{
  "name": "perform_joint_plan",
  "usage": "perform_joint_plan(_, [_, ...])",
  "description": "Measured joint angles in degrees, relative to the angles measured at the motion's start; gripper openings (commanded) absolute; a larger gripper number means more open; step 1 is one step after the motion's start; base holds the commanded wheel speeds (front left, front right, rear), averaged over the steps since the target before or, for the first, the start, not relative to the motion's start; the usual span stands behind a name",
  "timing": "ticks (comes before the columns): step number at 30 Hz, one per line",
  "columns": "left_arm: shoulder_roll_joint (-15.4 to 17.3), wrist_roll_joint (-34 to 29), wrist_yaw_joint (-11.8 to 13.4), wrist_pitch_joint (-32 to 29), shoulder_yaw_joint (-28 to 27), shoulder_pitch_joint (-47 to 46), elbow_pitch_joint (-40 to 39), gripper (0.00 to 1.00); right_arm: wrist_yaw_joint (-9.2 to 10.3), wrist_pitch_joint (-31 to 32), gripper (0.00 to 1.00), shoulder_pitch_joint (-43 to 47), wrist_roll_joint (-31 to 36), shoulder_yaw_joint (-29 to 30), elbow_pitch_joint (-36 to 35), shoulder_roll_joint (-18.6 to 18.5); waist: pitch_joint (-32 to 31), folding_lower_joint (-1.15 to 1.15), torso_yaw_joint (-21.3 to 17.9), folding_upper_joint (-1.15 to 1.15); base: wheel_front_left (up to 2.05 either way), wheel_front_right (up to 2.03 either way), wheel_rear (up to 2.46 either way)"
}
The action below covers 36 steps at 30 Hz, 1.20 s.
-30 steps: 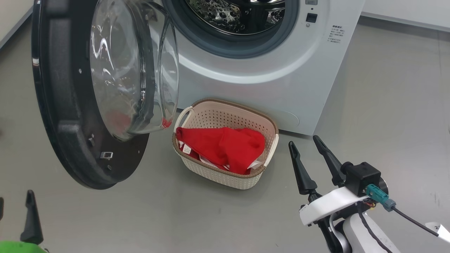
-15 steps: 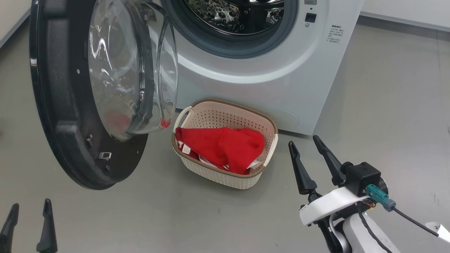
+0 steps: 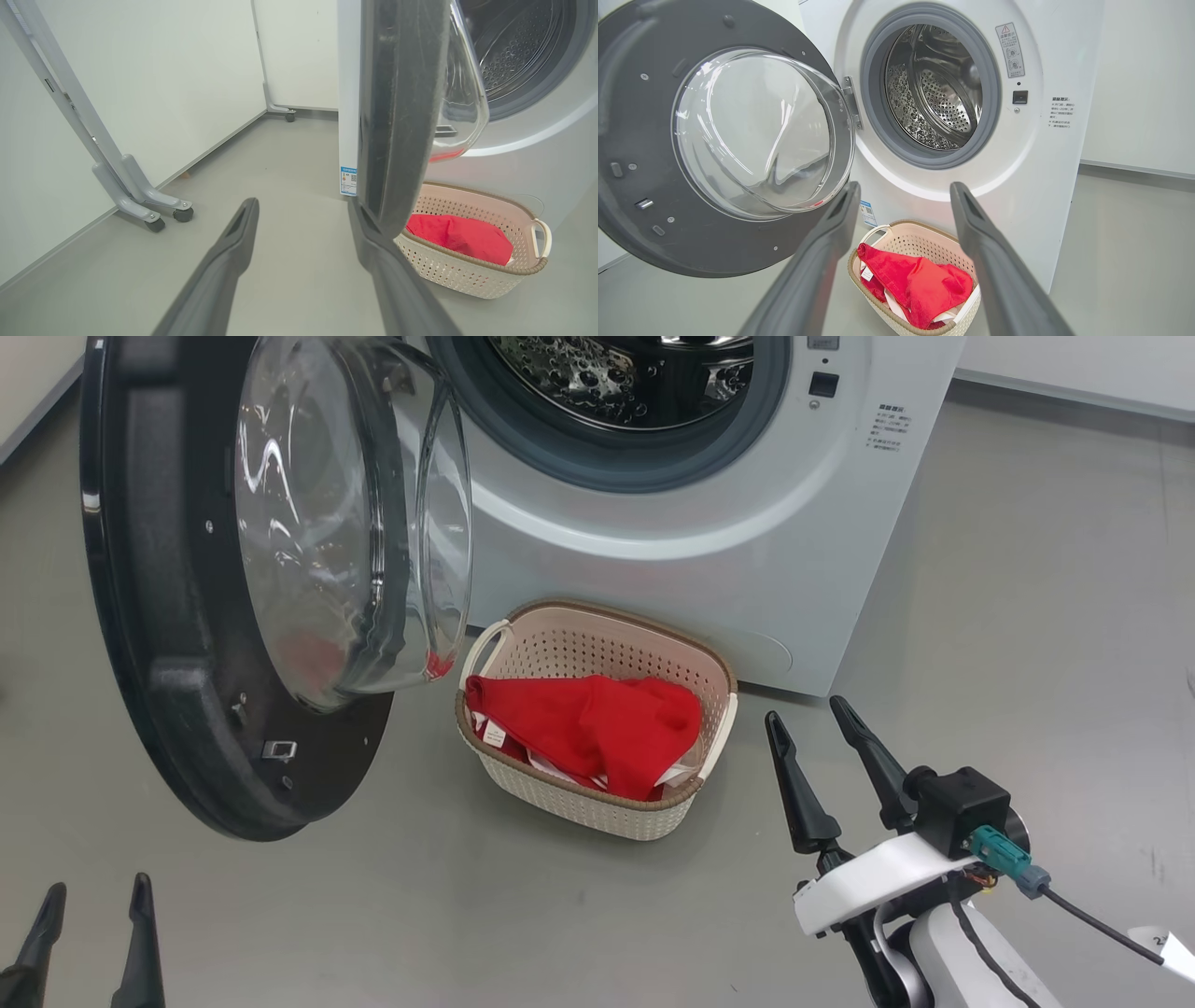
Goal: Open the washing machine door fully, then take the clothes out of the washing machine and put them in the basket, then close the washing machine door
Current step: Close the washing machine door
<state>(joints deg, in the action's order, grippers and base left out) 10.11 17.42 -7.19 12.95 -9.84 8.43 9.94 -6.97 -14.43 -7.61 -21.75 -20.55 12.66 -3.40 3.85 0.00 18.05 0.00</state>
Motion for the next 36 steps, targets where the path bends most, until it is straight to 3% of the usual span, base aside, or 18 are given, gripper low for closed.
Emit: perform_joint_plan(36, [-0.2,-2.0,0.0,1.3,0.4,-0.2,2.2,1.00,0.00,0.0,1.00,0.8,0.0,-0.5,0.0,0.1,-0.4,0.00,0.2,0.00,0.00,0.00,0.00])
